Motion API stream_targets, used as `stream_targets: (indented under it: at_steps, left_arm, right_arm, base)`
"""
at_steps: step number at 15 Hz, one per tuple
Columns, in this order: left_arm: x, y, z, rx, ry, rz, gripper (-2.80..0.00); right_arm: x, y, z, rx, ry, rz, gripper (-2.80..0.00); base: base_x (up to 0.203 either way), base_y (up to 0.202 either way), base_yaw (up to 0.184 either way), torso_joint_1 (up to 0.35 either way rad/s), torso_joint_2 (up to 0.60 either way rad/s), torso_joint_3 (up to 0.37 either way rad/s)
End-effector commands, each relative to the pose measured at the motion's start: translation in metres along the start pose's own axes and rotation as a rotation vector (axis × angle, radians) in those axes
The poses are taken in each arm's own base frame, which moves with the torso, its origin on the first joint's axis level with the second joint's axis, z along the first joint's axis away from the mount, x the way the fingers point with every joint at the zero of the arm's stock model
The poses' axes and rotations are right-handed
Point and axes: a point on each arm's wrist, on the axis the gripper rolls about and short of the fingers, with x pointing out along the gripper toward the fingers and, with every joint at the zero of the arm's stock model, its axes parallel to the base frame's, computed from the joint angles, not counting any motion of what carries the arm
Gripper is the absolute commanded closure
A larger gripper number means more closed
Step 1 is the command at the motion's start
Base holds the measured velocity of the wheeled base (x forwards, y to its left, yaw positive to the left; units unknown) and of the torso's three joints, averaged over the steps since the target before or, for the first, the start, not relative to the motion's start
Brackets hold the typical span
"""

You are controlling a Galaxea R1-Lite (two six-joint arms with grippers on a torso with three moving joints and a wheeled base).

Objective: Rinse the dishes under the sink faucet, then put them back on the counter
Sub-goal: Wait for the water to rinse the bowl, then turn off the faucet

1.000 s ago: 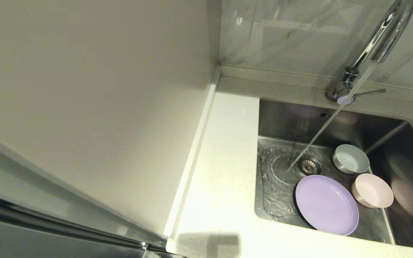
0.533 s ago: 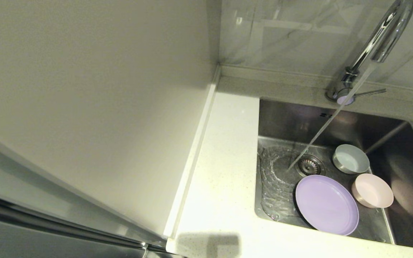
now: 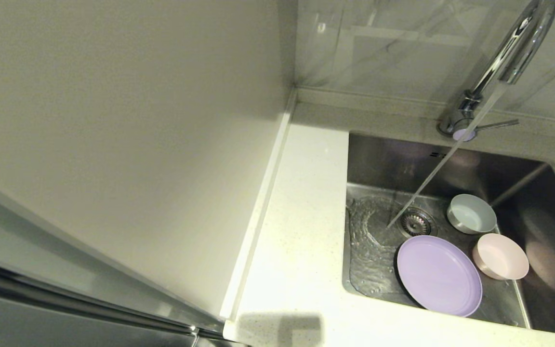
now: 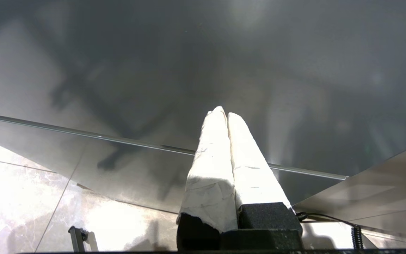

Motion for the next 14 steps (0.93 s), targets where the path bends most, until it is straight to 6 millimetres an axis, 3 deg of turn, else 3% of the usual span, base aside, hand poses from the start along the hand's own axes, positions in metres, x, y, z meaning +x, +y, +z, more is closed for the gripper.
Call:
stream_targets:
  at_steps: [1, 14]
  left_arm:
    - [0.0002, 0.0, -0.0008, 0.0, 0.003, 0.001, 0.0]
    - [0.0002, 0.0, -0.0008, 0.0, 0.003, 0.0, 0.0]
  right_arm:
    - [0.0001, 0.0, 0.0001, 0.0, 0.002, 0.0, 0.0]
    - [0.0001, 0.0, 0.0001, 0.004, 0.002, 0.0, 0.0]
  base:
    - [0.0, 0.0, 0.0, 0.0, 0.0, 0.0]
    - [0.0, 0.0, 0.0, 0.0, 0.0, 0.0]
